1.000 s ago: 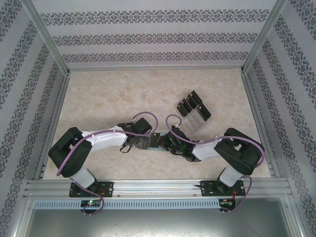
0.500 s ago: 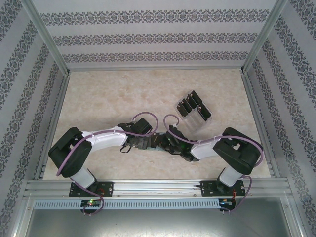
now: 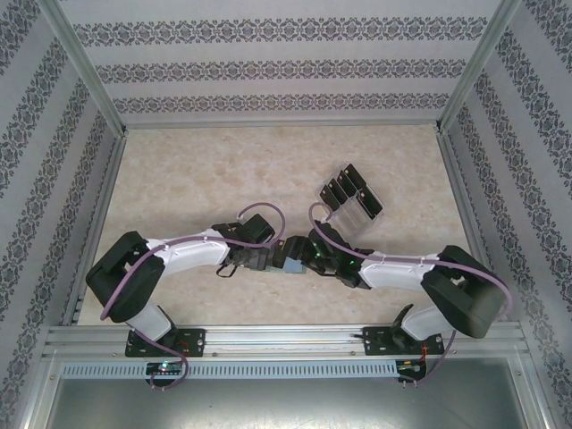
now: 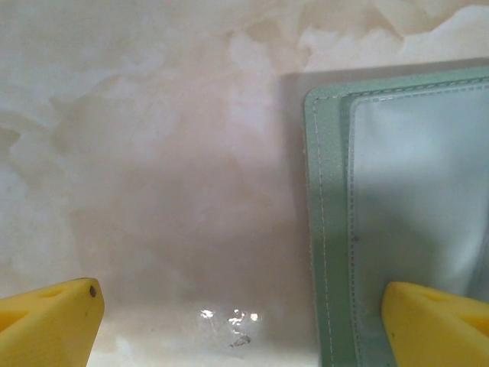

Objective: Put the credit cards into the card holder

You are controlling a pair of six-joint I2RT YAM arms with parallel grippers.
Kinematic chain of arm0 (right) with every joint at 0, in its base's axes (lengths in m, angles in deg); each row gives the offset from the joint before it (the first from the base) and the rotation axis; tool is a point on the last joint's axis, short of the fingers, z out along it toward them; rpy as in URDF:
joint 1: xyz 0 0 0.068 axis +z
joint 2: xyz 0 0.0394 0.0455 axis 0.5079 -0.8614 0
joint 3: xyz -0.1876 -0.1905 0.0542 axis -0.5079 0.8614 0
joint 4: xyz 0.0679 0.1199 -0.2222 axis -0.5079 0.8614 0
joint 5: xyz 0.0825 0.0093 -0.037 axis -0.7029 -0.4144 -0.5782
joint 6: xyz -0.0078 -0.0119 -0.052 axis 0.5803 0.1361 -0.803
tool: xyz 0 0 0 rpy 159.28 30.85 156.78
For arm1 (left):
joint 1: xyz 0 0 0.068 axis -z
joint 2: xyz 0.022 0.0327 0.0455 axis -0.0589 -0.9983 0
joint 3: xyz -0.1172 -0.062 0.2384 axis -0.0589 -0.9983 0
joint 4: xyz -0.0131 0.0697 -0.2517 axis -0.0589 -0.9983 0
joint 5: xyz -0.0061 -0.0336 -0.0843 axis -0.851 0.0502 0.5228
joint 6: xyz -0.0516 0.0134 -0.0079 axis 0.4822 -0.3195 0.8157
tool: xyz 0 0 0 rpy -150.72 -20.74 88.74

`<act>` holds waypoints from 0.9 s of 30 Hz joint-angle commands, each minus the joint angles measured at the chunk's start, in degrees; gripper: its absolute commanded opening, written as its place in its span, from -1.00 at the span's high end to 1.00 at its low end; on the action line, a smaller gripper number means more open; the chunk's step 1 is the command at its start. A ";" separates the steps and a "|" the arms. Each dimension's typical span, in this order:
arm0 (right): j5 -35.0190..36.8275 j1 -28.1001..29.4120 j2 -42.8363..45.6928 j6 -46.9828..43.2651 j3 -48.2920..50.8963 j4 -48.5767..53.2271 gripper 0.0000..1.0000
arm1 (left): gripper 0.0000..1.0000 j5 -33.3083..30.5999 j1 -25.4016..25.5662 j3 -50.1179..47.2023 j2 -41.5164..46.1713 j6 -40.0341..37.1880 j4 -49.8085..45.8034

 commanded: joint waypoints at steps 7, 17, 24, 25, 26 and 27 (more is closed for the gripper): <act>-4.87 -4.10 2.72 -5.89 -0.86 5.07 0.15 | -0.91 -2.31 0.40 3.05 2.47 -1.04 -7.86; -9.51 -2.75 -5.25 -6.35 -5.56 2.16 0.28 | -0.92 -2.64 -2.34 3.97 1.82 -2.73 -7.44; -8.58 -2.11 -8.65 -5.72 -6.95 2.51 0.30 | -0.92 -2.18 -3.86 2.35 1.74 -3.33 -5.71; -8.51 -2.06 -8.96 -5.67 -7.04 2.49 0.30 | -0.92 -2.05 -3.95 2.06 1.68 -3.44 -5.47; -8.38 -2.02 -9.23 -5.71 -7.13 2.59 0.31 | -0.92 -1.97 -4.00 1.84 1.65 -3.40 -5.24; -8.32 -1.94 -9.56 -5.61 -7.21 2.71 0.31 | -0.92 -1.97 -4.04 1.46 1.55 -3.44 -4.98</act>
